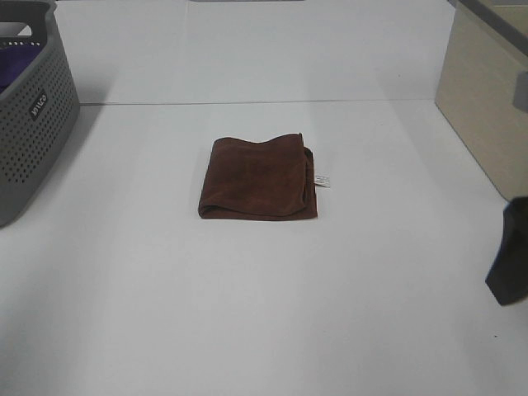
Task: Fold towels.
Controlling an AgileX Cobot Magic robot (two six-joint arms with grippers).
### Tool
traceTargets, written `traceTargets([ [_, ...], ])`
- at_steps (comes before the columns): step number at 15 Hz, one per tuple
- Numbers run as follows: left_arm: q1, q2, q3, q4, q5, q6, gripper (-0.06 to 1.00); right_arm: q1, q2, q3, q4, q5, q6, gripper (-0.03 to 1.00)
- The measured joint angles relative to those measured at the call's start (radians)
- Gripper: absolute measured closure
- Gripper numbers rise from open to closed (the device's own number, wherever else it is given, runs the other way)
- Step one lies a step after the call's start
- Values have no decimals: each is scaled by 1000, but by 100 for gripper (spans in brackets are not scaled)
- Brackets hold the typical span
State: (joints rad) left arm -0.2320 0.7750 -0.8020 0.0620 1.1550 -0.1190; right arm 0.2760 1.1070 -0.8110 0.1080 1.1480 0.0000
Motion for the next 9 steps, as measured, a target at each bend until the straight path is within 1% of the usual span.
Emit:
traceTargets([
  [1,0,-96,65,0,-15,-1,18,0,-59,59,-1,-28,0,2],
  [2,0,-261,159,0,-47,-2,18,0,-186,157,-13,-78,0,2],
  [4,0,-401,227,0,-95,-2,18,0,-317,219,-44,-105,-26,2],
  [5,0,-452,255,0,-122,-1,18,0,-383,240,-51,-109,-40,2],
  [7,0,-492,274,-4,-136,38,18,0,-520,282,-51,-106,-67,2],
  [9,0,-492,275,-39,-137,89,18,0,-613,298,-51,-102,-79,2],
])
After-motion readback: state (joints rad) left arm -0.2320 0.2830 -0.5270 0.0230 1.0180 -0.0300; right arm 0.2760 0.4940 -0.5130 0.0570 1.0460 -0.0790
